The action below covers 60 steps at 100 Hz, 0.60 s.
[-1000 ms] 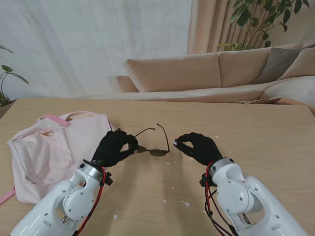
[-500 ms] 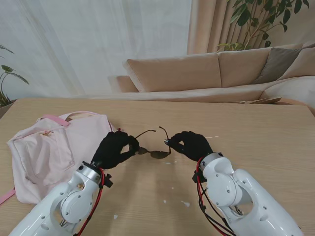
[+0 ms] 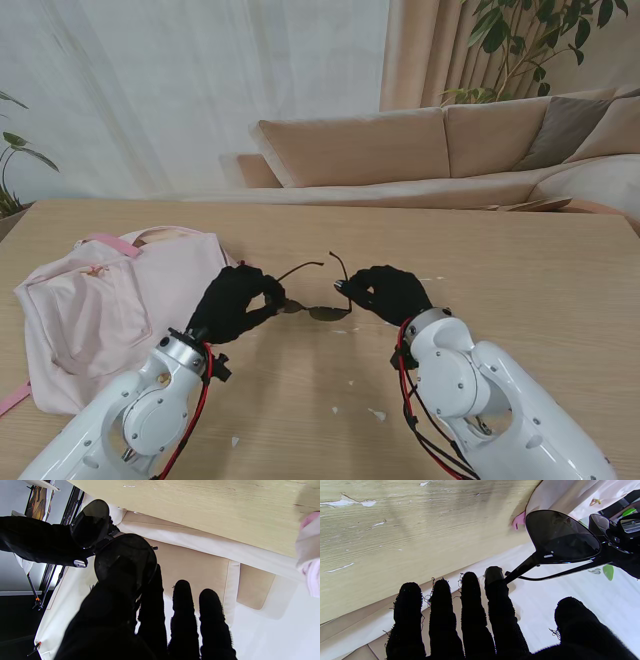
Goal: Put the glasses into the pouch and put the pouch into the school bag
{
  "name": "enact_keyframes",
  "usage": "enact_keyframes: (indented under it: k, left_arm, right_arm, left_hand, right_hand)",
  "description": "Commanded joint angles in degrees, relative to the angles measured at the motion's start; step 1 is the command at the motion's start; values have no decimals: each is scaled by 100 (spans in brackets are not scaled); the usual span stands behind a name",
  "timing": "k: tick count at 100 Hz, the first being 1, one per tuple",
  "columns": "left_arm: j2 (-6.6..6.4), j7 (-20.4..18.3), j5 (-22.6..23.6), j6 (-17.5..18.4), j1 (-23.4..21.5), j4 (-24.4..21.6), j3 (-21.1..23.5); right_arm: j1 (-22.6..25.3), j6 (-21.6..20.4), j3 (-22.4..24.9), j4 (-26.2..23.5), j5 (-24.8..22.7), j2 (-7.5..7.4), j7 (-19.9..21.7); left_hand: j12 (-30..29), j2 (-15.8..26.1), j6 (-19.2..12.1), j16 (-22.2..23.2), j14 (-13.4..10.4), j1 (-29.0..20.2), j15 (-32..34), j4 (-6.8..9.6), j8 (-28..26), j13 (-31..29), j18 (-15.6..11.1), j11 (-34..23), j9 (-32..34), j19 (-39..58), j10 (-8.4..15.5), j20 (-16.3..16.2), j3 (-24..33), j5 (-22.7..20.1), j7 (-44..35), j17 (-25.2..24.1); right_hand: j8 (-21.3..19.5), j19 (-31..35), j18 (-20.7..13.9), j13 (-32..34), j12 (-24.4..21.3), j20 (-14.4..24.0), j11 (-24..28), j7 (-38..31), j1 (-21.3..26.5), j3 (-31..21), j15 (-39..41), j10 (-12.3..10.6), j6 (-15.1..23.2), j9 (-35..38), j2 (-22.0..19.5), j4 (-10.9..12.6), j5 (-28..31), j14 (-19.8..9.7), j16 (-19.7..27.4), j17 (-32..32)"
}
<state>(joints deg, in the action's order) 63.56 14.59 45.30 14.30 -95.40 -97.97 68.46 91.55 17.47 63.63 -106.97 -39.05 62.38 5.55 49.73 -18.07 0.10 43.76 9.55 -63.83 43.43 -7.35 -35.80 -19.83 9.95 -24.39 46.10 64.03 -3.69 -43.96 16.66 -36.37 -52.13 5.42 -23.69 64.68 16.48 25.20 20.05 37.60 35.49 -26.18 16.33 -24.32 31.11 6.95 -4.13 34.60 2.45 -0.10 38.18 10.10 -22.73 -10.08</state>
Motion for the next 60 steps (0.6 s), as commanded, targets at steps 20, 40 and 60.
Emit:
enact_keyframes:
  k: [20,40,60]
  left_arm:
    - [26,-92,56,52,-11,-28,-36]
    - [31,-65,54,0,-9,-22,-53]
    - [33,-86,41,-57,7,-37,-70]
  right_arm:
    - [-6,-255,-57,42,148,43,-57]
    - [3,-376,-80,58,230,56,-113]
    - [39,-660,-67,31,254,43,-102]
  left_hand:
    - [75,60,-46,84,-55,-415,55,133,-270,-88,55,96,99,151,22,89,357,-380,-242,-30]
    - [78,58,-75,77,-57,-408,45,131,-290,-95,55,108,103,154,26,95,370,-380,-228,-30]
    - [88,55,-78,77,-59,-406,45,128,-303,-92,55,115,101,157,22,101,382,-380,-221,-31]
  right_hand:
    - [-150,160,78,146,30,-61,38,-33,-329,60,53,-38,235,77,-132,-20,205,98,-106,16]
    - [-202,165,88,154,34,-73,21,-90,-281,51,49,-39,377,82,-106,-17,248,105,-105,15]
    - [-244,163,92,156,31,-83,-7,-128,-236,39,34,-55,612,49,17,-16,195,95,-99,19]
